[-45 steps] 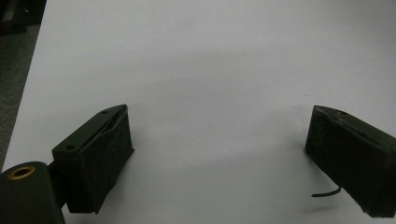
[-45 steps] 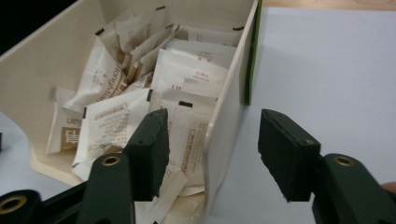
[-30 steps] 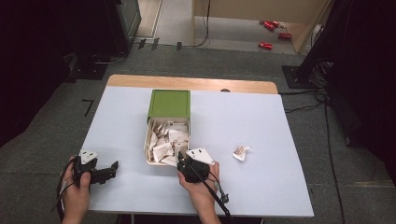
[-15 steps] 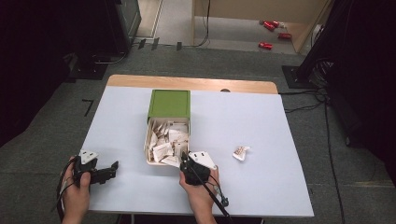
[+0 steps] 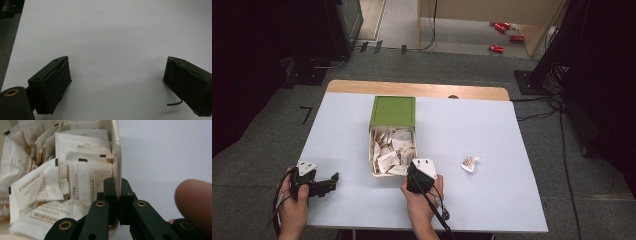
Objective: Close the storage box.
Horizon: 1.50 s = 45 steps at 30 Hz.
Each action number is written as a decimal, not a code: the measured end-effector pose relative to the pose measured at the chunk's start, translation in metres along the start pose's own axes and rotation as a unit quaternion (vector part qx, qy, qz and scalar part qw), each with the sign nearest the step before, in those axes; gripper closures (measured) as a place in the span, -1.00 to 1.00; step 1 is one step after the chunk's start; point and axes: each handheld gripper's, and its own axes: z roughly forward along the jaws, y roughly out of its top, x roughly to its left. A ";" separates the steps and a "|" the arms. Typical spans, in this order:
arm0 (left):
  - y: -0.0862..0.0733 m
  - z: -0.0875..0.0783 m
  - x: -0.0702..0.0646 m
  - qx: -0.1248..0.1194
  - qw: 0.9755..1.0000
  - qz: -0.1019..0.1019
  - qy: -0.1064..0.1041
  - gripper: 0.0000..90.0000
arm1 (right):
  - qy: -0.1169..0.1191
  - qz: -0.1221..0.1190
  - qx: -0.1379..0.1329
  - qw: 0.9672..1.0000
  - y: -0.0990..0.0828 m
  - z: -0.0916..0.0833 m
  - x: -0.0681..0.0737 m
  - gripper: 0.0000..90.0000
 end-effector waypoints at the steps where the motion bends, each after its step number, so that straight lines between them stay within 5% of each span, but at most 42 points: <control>1: 0.000 0.000 0.000 0.000 1.000 0.000 0.000 -0.83 | -0.003 0.003 -0.001 1.000 0.000 0.001 0.001 0.96; 8: 0.000 0.000 0.000 0.000 1.000 0.000 0.000 -0.83 | -0.027 0.002 -0.006 1.000 0.002 0.005 0.011 0.97; 31: 0.000 0.000 0.000 0.000 1.000 0.000 0.000 -0.83 | -0.030 0.015 -0.022 0.999 0.020 0.036 0.013 0.96; 35: 0.000 0.000 0.000 0.000 1.000 0.000 0.000 -0.83 | -0.018 0.001 -0.024 1.000 0.022 0.038 0.013 0.92; 40: 0.000 0.000 0.000 0.000 1.000 0.000 0.000 -0.83 | 0.055 0.026 -0.013 0.998 0.023 0.032 -0.003 0.66; 45: 0.000 0.000 0.000 0.000 1.000 0.000 0.000 -0.83 | 0.081 -0.003 -0.014 0.997 0.016 0.017 -0.012 0.55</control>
